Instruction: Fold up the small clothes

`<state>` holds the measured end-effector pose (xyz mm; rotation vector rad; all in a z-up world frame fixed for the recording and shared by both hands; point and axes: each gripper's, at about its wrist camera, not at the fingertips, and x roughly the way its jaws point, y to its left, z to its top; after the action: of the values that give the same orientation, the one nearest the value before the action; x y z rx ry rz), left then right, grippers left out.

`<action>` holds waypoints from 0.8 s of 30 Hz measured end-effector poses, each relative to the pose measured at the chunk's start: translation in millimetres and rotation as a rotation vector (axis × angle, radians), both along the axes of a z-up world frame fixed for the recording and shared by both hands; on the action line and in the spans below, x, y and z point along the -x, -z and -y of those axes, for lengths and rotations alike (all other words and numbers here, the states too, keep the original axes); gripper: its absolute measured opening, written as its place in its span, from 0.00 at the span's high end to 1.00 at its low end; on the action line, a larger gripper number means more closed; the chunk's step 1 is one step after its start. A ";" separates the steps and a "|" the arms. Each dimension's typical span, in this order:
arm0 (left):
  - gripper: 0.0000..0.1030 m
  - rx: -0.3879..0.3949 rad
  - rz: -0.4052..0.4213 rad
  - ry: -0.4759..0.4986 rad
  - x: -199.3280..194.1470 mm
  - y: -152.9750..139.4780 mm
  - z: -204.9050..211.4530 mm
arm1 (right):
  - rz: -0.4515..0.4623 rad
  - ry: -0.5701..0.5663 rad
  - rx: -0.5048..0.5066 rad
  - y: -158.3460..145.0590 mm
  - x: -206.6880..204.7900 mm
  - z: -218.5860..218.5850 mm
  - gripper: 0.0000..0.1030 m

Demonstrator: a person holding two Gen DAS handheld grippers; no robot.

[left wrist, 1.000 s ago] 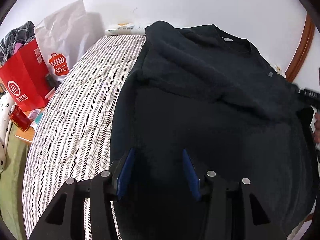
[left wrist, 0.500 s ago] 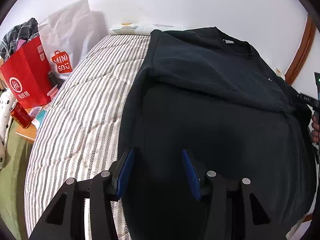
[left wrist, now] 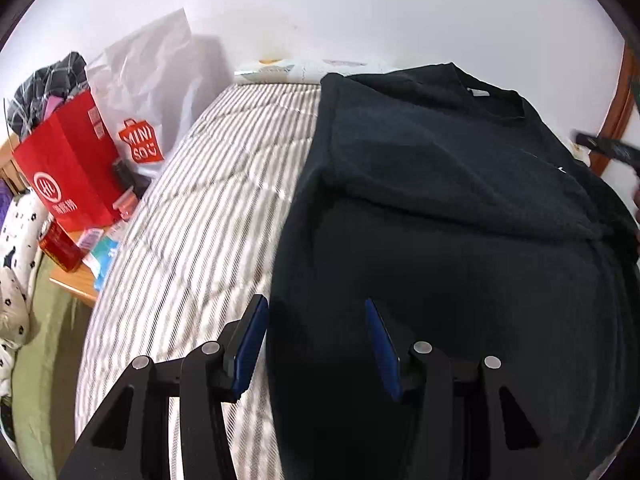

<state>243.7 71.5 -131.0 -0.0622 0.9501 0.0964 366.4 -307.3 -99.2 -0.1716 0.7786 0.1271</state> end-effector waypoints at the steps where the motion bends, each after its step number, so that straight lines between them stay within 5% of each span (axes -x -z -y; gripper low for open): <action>1: 0.54 -0.004 0.002 -0.001 -3.7 0.0 -2.3 | -0.011 -0.041 -0.009 3.1 -10.6 -20.7 0.46; 9: 0.63 0.007 0.004 0.030 -34.0 7.4 -15.3 | -0.115 -0.321 -0.083 43.1 -87.1 -169.8 0.53; 18: 0.83 0.005 0.033 0.089 -62.8 14.6 -8.4 | -0.182 -0.440 -0.178 63.8 -138.1 -256.1 0.55; 22: 0.93 0.039 0.060 0.077 -68.4 9.1 -15.3 | -0.230 -0.461 -0.183 78.4 -158.2 -284.1 0.84; 24: 0.93 0.064 0.069 0.063 -66.8 7.3 -21.8 | -0.246 -0.478 -0.192 81.0 -163.1 -294.7 0.90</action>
<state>310.5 93.3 -138.3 -0.0943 0.8853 0.0050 529.5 -12.6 -180.1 -0.1587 0.9541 0.6836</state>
